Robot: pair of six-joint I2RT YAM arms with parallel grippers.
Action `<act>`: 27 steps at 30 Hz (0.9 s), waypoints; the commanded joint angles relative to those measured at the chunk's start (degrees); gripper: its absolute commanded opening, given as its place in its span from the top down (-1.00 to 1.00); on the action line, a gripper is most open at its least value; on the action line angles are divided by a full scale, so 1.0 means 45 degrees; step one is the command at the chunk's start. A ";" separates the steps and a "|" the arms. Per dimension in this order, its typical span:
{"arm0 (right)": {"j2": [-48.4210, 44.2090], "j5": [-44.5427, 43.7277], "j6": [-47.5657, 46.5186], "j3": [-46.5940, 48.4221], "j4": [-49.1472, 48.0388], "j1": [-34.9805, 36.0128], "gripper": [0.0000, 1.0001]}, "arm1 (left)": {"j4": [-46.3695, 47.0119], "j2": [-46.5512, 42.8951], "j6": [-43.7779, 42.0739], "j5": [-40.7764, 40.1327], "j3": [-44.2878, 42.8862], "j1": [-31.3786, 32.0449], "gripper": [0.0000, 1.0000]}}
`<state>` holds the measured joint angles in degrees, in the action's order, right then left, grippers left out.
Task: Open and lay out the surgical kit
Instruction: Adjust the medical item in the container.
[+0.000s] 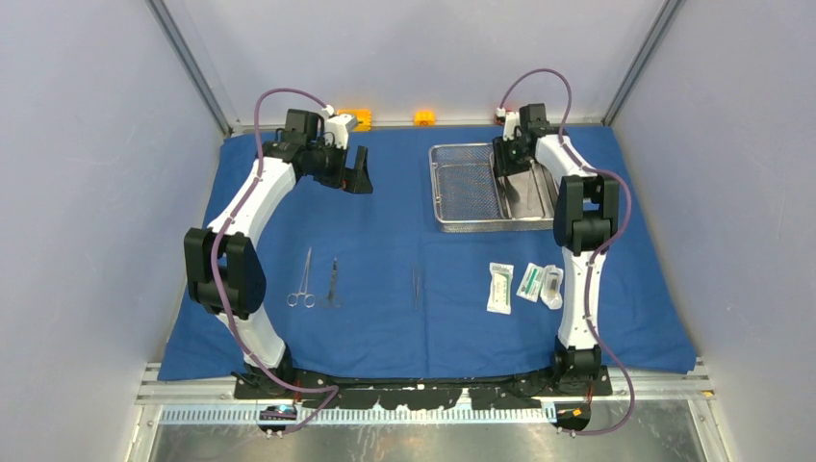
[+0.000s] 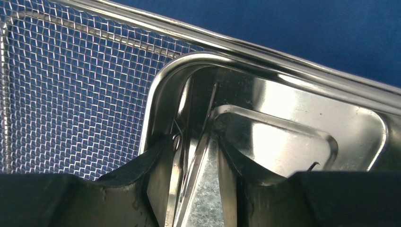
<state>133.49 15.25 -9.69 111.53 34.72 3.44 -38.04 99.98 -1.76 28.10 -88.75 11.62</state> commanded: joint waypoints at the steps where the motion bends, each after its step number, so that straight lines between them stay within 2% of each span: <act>1: -0.0053 -0.1016 -0.0160 -0.0209 -0.0618 0.0201 0.16 | 0.0038 -0.0265 -0.0023 0.0144 -0.0317 0.0037 -0.90; 27: -0.0675 -0.2250 -0.0405 -0.0121 -0.0506 0.0220 0.86 | -0.0181 -0.0392 -0.0212 0.0278 -0.0416 0.0049 -0.91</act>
<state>133.49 7.44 -10.81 110.72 32.16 4.45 -38.26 99.98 -2.00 28.14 -88.75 11.62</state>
